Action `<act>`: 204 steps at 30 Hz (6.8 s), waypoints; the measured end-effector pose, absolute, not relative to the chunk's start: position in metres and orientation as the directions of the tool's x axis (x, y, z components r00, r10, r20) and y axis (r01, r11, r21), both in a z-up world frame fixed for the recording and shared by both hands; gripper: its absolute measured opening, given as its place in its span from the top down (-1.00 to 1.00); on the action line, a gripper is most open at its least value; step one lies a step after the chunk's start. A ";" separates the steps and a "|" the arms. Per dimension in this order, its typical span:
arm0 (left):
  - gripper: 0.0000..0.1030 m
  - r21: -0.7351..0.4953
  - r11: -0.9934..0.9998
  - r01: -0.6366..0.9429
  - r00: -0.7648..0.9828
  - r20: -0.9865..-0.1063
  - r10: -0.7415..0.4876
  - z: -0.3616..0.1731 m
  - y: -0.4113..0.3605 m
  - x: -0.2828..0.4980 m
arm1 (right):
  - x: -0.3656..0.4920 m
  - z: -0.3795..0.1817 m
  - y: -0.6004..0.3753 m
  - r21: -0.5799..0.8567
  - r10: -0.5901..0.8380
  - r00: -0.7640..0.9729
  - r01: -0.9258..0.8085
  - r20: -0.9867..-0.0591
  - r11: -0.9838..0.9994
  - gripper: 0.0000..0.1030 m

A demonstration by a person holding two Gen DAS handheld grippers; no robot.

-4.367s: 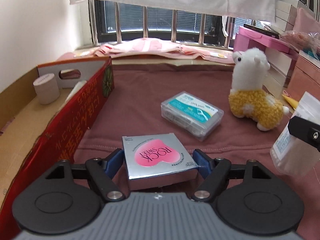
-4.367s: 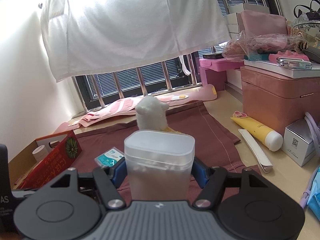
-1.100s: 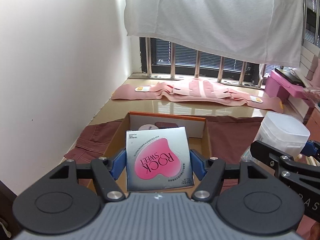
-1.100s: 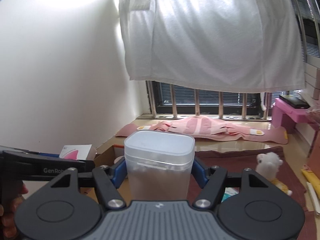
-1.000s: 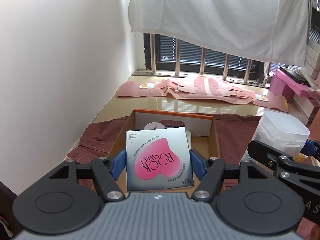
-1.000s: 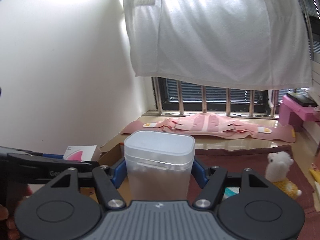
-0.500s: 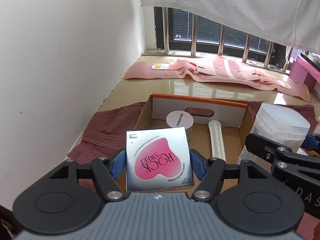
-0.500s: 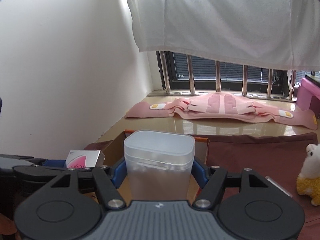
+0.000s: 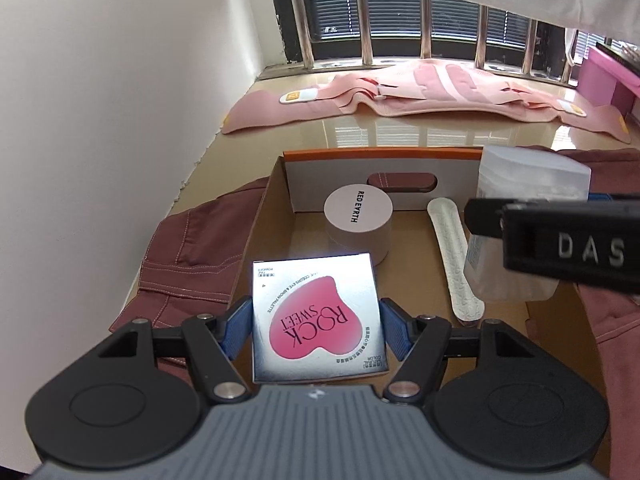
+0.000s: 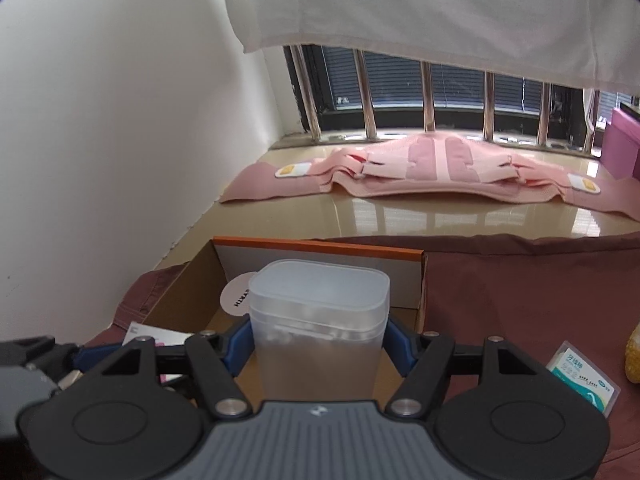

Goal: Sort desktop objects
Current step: 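Lower the pink box into the cardboard box and open the left tool, then lower the clear swab container into the cardboard box and open the right tool, then move both tools back from the box toward the items on the cloth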

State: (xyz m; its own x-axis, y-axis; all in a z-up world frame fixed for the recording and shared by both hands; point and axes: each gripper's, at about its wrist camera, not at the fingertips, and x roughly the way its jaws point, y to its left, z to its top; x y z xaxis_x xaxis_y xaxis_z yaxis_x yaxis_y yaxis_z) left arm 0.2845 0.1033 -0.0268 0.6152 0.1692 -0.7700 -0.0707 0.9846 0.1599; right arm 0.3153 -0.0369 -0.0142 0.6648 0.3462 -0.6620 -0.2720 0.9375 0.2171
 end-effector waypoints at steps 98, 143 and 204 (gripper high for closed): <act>-1.00 0.010 0.960 -0.279 0.731 -0.646 0.219 0.006 0.180 0.213 | 0.288 -0.052 0.018 0.184 0.343 0.539 -0.328 -0.769 0.927 -0.33; -1.00 -0.101 0.994 -0.049 0.846 -0.534 -0.013 0.034 0.065 0.116 | 0.130 0.028 -0.199 0.182 0.318 0.819 -0.261 -0.478 0.948 -1.00; -1.00 -0.051 0.978 0.204 0.833 -0.515 -0.201 -0.010 -0.101 0.068 | 0.049 -0.017 -0.313 0.086 0.120 0.851 -0.088 -0.512 0.992 -1.00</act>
